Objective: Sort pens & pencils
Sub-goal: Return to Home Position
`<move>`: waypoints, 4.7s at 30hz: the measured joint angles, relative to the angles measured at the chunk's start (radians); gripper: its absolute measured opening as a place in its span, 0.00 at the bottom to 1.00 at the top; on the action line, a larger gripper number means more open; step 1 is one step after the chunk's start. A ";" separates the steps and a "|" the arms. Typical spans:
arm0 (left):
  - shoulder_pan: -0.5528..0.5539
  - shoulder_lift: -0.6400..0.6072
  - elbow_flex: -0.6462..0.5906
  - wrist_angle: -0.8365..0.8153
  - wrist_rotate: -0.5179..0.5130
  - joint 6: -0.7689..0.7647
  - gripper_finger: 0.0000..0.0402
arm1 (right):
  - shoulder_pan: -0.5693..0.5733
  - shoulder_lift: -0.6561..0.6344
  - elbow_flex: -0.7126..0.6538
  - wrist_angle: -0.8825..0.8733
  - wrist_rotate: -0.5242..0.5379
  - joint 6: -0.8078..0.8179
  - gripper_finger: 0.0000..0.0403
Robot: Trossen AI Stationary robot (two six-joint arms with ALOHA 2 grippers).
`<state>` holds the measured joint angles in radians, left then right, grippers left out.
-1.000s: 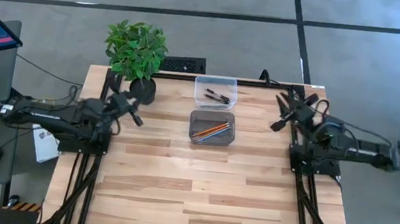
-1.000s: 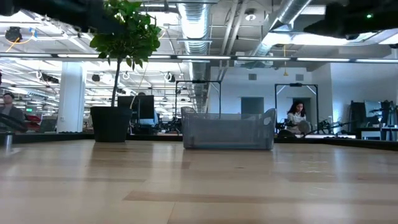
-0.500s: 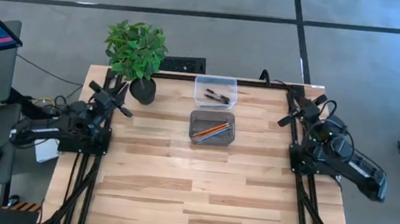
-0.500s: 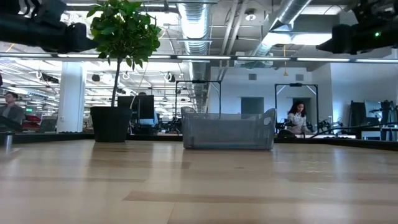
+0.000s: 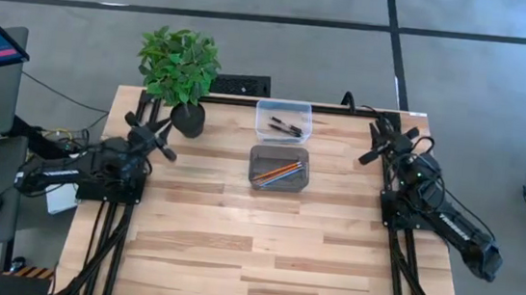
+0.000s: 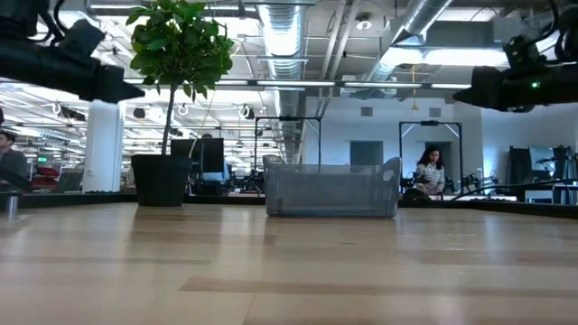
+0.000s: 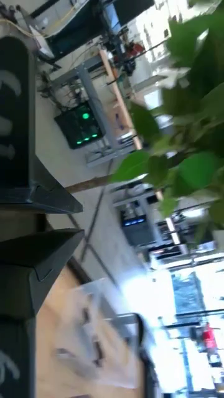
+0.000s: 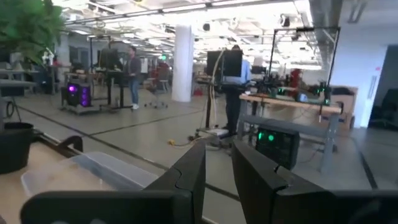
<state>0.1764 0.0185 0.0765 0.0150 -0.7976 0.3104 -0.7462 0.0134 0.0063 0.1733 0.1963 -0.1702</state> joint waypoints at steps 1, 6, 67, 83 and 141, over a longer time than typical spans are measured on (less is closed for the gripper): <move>0.000 0.000 0.000 -0.029 0.000 -0.012 0.11 | -0.005 0.000 0.000 -0.006 -0.002 0.013 0.25; 0.000 0.000 0.001 -0.157 0.006 -0.124 0.11 | -0.029 -0.001 0.000 -0.046 0.014 0.040 0.25; 0.001 -0.015 -0.066 0.362 0.763 -0.082 0.11 | -0.033 -0.001 0.000 -0.128 0.014 0.040 0.25; 0.001 -0.015 -0.068 0.238 0.706 -0.036 0.11 | -0.033 -0.001 -0.001 -0.128 0.014 0.040 0.25; 0.001 -0.001 -0.060 0.035 0.555 -0.120 0.11 | -0.033 -0.001 -0.001 -0.128 0.014 0.040 0.25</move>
<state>0.1772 0.0174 0.0166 0.0502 -0.2428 0.1902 -0.7795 0.0128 0.0055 0.0456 0.2100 -0.1306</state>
